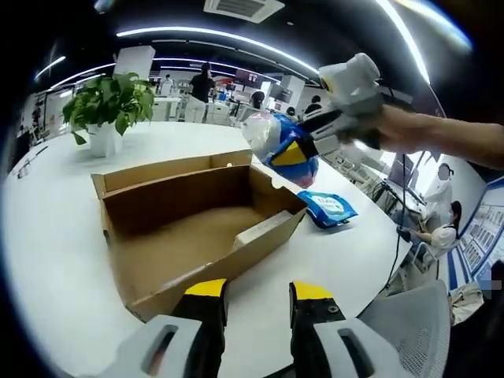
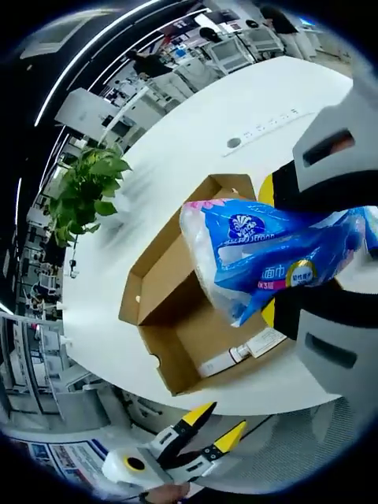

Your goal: Operate the shoe box by opening the lid, removing the specified soft item, and placing it in the target area until the item is outside and the box remains undamaged.

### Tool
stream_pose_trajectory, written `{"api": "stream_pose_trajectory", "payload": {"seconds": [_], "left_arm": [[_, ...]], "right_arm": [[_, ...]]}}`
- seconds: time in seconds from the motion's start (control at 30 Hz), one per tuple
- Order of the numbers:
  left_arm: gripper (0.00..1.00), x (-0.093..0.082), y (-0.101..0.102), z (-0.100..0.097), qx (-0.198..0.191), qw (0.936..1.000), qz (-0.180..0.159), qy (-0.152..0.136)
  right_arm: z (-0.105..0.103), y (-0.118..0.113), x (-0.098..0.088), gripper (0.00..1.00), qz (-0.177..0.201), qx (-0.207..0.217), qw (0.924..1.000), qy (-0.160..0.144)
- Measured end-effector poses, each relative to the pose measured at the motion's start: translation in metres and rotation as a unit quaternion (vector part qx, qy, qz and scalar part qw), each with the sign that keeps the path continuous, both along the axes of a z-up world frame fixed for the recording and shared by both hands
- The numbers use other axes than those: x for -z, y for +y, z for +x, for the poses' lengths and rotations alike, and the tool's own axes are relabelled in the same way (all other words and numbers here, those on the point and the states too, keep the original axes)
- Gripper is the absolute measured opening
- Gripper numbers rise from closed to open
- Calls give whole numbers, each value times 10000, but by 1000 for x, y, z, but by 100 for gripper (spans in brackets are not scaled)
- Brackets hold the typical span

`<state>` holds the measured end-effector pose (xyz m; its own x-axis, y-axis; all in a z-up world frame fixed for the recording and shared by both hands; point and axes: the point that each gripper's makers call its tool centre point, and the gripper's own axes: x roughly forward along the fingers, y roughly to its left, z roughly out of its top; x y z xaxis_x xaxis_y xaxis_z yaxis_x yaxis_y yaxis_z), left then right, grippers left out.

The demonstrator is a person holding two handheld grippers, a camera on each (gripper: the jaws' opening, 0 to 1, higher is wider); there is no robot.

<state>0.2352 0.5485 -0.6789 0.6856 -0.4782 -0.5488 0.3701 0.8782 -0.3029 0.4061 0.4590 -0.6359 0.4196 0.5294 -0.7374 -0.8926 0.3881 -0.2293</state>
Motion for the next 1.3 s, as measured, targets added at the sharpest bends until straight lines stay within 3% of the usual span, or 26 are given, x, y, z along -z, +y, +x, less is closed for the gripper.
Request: {"api": "stream_pose_trajectory", "payload": {"seconds": [0.6,1.3], "left_arm": [[31,-7,-30,3,254,9996,119,33],[31,-14,-67,15,310,9994,160,71]], "right_arm": [[-13,-122,15,31,9,926,9957,83],[-36,-291,41,30,-236,2002,9790,288]]}}
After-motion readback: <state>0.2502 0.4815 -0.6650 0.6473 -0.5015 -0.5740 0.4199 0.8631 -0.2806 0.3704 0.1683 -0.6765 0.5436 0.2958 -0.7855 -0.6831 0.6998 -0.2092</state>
